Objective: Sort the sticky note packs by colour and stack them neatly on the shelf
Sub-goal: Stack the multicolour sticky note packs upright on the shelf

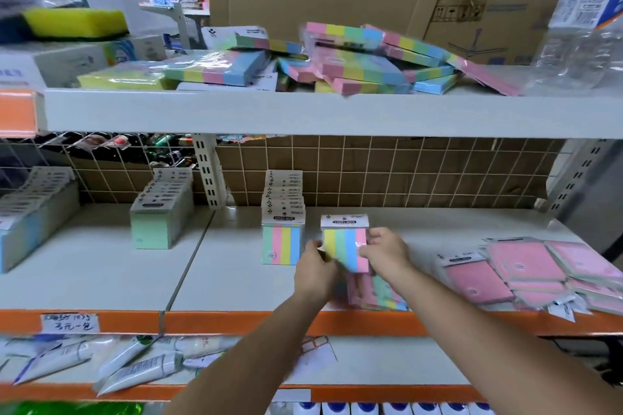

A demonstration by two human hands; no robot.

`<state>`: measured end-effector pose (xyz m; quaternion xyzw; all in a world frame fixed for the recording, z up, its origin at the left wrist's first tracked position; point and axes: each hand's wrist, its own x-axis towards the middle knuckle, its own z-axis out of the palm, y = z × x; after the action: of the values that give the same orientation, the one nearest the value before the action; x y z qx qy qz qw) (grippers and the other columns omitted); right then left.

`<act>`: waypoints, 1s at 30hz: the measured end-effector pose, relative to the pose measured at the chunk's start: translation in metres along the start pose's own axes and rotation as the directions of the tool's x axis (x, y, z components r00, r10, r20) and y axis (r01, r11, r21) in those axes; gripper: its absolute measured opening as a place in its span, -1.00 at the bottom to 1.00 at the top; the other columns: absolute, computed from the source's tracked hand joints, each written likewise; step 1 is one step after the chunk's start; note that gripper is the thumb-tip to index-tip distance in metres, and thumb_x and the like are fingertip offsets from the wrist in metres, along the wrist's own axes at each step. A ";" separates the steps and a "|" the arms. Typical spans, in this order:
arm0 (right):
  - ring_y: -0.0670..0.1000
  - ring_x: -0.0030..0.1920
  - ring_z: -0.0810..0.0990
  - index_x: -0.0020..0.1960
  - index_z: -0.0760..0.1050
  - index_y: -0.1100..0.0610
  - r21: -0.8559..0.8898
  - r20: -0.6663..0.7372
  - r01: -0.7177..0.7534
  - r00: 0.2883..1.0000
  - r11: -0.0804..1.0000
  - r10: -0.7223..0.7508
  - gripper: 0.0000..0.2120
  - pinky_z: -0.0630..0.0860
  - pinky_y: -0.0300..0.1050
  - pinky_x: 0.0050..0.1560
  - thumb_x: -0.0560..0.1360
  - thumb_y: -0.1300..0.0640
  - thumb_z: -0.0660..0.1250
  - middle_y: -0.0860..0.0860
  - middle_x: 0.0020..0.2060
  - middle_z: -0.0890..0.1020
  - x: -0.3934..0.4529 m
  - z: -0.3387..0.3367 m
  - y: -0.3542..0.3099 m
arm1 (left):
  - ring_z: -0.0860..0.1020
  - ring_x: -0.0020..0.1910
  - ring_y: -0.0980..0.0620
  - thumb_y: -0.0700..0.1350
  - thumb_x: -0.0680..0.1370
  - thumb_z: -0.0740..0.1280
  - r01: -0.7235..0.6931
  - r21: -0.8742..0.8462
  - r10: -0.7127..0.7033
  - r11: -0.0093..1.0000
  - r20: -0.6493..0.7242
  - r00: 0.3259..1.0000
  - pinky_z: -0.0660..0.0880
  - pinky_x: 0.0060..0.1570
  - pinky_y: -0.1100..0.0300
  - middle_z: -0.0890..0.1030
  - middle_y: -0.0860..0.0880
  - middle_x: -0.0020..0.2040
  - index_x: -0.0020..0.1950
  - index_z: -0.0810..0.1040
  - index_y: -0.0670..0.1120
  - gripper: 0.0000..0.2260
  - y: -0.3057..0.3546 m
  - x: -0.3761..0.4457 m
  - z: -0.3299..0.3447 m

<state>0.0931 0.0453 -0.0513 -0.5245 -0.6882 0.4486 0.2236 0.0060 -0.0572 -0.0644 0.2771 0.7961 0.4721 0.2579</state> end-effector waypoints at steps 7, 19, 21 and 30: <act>0.15 -0.07 0.63 -0.20 0.45 0.00 -0.102 0.057 0.107 0.993 0.989 -0.101 -0.76 0.58 0.04 -0.08 0.34 0.33 0.39 0.04 -0.18 0.64 -0.012 0.047 -0.017 | 0.56 -0.05 -0.17 -0.25 0.49 0.28 0.026 0.014 -0.025 1.000 -0.069 0.997 0.46 -0.10 0.08 0.58 -0.11 -0.03 0.13 0.38 -0.09 -0.76 -0.027 0.011 -0.037; 0.16 -0.01 0.57 -0.05 0.42 0.12 -0.359 0.109 0.195 0.980 0.913 -0.166 -0.89 0.39 -0.10 -0.19 0.45 0.20 0.32 0.11 -0.05 0.63 -0.016 0.102 -0.032 | 0.51 0.05 -0.20 -0.13 0.58 0.17 -0.059 0.455 0.117 0.888 -0.100 0.988 0.41 -0.10 0.06 0.47 -0.12 0.13 0.16 0.33 -0.11 -0.83 -0.067 0.036 -0.081; 0.17 0.02 0.58 -0.01 0.39 0.12 -0.399 0.114 0.195 0.980 0.896 -0.163 -0.85 0.39 -0.09 -0.19 0.45 0.22 0.31 0.11 -0.02 0.62 -0.016 0.109 -0.033 | 0.51 0.06 -0.21 -0.11 0.58 0.19 -0.089 0.532 0.146 0.842 -0.066 0.987 0.41 -0.10 0.04 0.44 -0.12 0.14 0.20 0.31 -0.11 -0.79 -0.072 0.041 -0.087; 0.20 0.10 0.57 0.16 0.31 0.15 -0.568 0.093 0.166 0.986 0.806 -0.138 -0.70 0.34 -0.11 -0.17 0.49 0.17 0.32 0.11 0.12 0.58 -0.022 0.122 -0.031 | 0.52 0.01 -0.22 -0.12 0.55 0.23 -0.102 0.475 0.147 0.874 -0.059 0.987 0.44 -0.09 0.06 0.45 -0.13 0.10 0.23 0.32 -0.06 -0.74 -0.082 0.053 -0.092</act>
<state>-0.0104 -0.0235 -0.0817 -0.4999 -0.8361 0.2135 0.0739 -0.1105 -0.1098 -0.1068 0.3596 0.8785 0.2930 0.1145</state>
